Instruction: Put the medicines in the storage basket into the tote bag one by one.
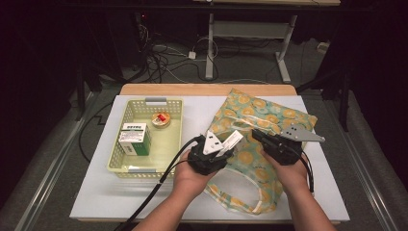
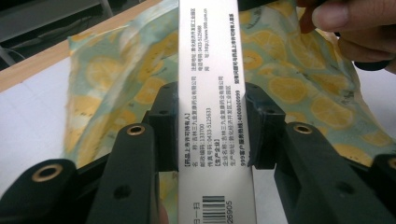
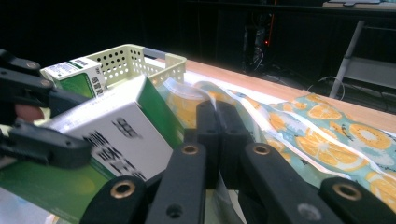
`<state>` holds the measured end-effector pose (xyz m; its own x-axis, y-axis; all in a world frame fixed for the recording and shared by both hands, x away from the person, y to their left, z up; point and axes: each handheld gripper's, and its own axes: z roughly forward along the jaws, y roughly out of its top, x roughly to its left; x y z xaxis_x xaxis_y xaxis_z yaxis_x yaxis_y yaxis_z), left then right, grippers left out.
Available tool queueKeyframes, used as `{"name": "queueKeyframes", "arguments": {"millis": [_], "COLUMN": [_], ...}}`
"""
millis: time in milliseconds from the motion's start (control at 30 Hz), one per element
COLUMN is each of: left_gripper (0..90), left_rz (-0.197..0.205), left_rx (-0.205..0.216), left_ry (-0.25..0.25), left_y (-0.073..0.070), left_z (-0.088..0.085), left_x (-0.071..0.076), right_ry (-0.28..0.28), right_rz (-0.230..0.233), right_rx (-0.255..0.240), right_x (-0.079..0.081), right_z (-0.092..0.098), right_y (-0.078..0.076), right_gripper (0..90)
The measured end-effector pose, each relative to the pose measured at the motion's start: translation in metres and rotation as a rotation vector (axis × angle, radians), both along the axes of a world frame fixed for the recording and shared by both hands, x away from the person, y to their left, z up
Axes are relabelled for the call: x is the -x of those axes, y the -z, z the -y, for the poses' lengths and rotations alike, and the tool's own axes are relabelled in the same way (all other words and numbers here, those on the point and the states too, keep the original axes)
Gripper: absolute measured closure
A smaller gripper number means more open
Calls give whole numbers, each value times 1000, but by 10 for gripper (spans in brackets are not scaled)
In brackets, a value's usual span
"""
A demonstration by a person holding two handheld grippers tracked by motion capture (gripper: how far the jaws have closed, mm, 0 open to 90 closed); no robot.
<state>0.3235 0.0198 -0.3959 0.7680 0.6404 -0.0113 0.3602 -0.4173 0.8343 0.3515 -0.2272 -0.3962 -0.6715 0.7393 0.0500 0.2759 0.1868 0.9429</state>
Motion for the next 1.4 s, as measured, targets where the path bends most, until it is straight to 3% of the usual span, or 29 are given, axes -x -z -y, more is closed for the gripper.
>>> {"name": "queueKeyframes", "arguments": {"millis": [300, 633, 767, 933, 1067, 1400], "left_gripper": [601, 600, 600, 591, 481, 319], "left_rz": [3, -29, -24, -20, -24, -23], "left_rx": [-6, -20, -14, -2, 1, 33], "left_ry": [-15, -55, -68, -67, -51, -23], "left_y": [5, 24, 28, 30, 30, 29], "left_z": [30, 51, 56, 58, 57, 34], "left_x": [-14, -35, -42, -48, -46, -26], "right_ry": [28, 32, 30, 33, 34, 33], "right_rz": [9, 15, 15, 14, 14, 6], "right_rx": [-15, -40, -38, -35, -35, -28], "right_x": [0, -1, -1, -2, -2, -1], "right_z": [5, 12, 13, 14, 16, 16], "right_y": [-2, -5, -4, -4, -3, -1], "right_gripper": [900, 900, 900, 900, 900, 900]}}
